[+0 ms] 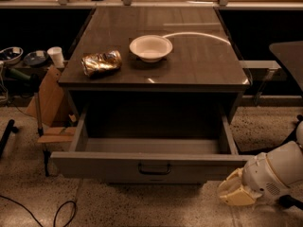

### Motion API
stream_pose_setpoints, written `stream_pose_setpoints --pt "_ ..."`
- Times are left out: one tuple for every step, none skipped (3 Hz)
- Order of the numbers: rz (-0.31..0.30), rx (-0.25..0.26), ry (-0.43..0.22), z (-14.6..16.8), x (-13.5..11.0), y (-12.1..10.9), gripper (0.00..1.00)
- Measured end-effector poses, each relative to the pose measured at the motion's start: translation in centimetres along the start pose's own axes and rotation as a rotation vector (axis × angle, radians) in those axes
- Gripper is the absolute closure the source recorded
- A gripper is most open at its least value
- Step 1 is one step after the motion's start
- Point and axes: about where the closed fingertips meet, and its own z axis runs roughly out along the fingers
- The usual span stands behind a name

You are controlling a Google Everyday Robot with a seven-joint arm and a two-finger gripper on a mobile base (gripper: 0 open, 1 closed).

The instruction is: Close top drawer

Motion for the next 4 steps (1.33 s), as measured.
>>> stream_pose_setpoints --pt "0.106 -0.013 -0.042 1.0 1.5 -2.6 1.00" --pt "0.204 -0.010 -0.091 1.1 2.5 -5.4 1.00" --pt "0.285 -0.007 -0.150 0.6 3.0 -7.7 1.00" --pt "0.352 -0.011 -0.205 0.1 3.3 -9.4 1.00"
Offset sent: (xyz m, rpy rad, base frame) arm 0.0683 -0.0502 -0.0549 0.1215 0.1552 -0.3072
